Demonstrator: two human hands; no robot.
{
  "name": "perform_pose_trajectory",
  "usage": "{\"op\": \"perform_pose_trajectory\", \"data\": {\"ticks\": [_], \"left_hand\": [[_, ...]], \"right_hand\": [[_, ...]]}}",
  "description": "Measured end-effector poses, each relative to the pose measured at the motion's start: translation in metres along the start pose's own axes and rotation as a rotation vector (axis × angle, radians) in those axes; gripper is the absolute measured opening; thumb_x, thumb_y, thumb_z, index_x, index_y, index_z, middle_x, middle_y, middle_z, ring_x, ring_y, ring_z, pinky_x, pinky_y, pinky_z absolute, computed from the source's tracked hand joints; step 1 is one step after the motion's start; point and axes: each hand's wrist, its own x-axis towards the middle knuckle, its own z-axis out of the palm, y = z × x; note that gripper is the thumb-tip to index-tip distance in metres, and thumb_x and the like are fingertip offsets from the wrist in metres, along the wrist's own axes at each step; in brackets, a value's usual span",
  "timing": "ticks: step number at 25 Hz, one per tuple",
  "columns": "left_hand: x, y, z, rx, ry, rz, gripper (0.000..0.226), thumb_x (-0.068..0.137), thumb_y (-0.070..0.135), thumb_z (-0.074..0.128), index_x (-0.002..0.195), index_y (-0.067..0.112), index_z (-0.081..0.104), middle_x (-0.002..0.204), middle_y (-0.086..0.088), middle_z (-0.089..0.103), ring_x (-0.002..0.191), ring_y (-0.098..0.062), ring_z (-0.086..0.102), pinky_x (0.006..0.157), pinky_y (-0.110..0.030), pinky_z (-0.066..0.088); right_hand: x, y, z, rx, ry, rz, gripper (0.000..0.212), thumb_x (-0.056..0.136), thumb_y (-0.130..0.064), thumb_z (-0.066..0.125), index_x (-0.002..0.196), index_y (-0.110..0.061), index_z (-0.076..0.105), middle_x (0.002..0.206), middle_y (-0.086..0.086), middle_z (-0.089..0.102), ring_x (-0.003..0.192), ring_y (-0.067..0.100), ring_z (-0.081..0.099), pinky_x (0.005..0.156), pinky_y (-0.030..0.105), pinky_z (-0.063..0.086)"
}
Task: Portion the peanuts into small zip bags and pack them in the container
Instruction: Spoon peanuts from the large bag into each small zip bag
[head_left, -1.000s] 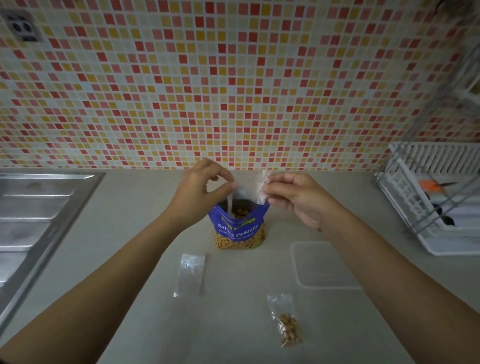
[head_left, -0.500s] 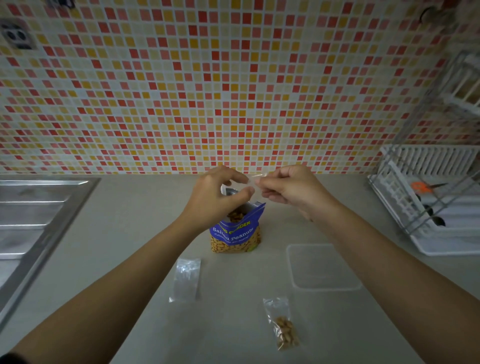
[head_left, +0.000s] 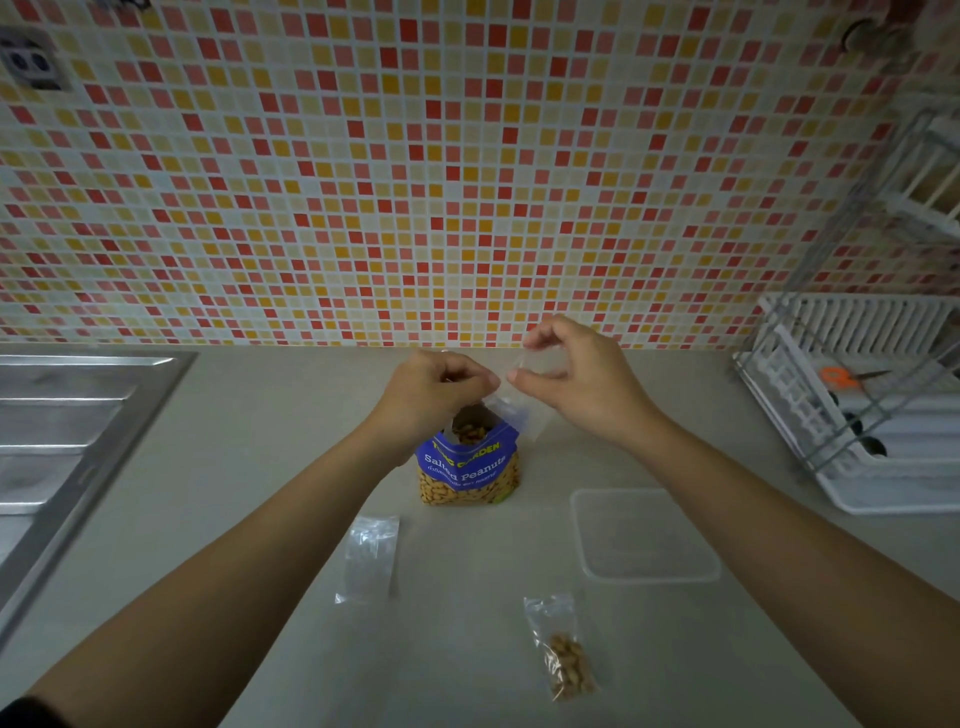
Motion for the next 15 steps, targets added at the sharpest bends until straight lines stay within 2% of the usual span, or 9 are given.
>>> {"op": "perform_pose_trajectory", "data": {"ticks": [3, 5, 8, 10, 12, 15], "left_hand": [[0.002, 0.000, 0.003, 0.022, 0.046, 0.020, 0.008, 0.084, 0.012, 0.066, 0.084, 0.015, 0.073, 0.082, -0.005, 0.071, 0.076, -0.016, 0.064, 0.066, -0.020, 0.052], [0.003, 0.001, 0.003, 0.019, 0.067, 0.011, 0.007, 0.083, 0.011, 0.068, 0.083, 0.016, 0.073, 0.084, -0.008, 0.071, 0.079, -0.021, 0.066, 0.072, -0.027, 0.055], [0.004, 0.004, 0.005, 0.033, 0.047, -0.031, 0.011, 0.081, 0.010, 0.068, 0.077, 0.020, 0.071, 0.080, -0.005, 0.072, 0.079, -0.020, 0.067, 0.075, -0.031, 0.056], [0.005, 0.006, 0.007, 0.049, 0.029, -0.047, 0.015, 0.080, 0.009, 0.066, 0.072, 0.021, 0.071, 0.075, -0.001, 0.071, 0.077, -0.015, 0.067, 0.078, -0.030, 0.055], [0.006, 0.009, 0.009, 0.062, 0.029, -0.054, 0.017, 0.080, 0.010, 0.066, 0.068, 0.022, 0.070, 0.072, 0.001, 0.071, 0.077, -0.014, 0.067, 0.081, -0.032, 0.056], [0.008, 0.012, 0.008, 0.068, 0.046, -0.040, 0.019, 0.080, 0.011, 0.065, 0.065, 0.023, 0.069, 0.072, 0.005, 0.069, 0.081, -0.016, 0.066, 0.084, -0.036, 0.056]], "right_hand": [[-0.004, 0.006, 0.006, 0.065, -0.093, -0.076, 0.042, 0.079, -0.019, 0.070, 0.118, -0.022, 0.055, 0.125, -0.001, 0.053, 0.091, 0.003, 0.062, 0.085, 0.021, 0.052], [-0.007, 0.012, 0.011, 0.076, -0.130, -0.090, 0.065, 0.070, -0.025, 0.079, 0.127, -0.021, 0.050, 0.126, -0.001, 0.053, 0.103, 0.006, 0.057, 0.094, 0.023, 0.047], [-0.007, 0.024, 0.020, -0.102, -0.069, -0.169, 0.089, 0.060, -0.038, 0.085, 0.135, -0.018, 0.043, 0.123, 0.000, 0.052, 0.110, 0.011, 0.052, 0.096, 0.028, 0.045], [-0.006, 0.028, 0.027, -0.170, -0.001, -0.202, 0.088, 0.062, -0.042, 0.083, 0.136, -0.015, 0.043, 0.121, 0.001, 0.054, 0.109, 0.014, 0.052, 0.093, 0.028, 0.043], [-0.005, 0.032, 0.030, -0.223, 0.087, -0.242, 0.079, 0.067, -0.046, 0.076, 0.133, -0.014, 0.046, 0.118, 0.002, 0.057, 0.107, 0.018, 0.052, 0.090, 0.028, 0.039], [-0.003, 0.038, 0.031, -0.404, 0.232, -0.318, 0.067, 0.069, -0.056, 0.061, 0.126, -0.020, 0.053, 0.110, -0.006, 0.063, 0.104, 0.016, 0.048, 0.087, 0.032, 0.033]]}}
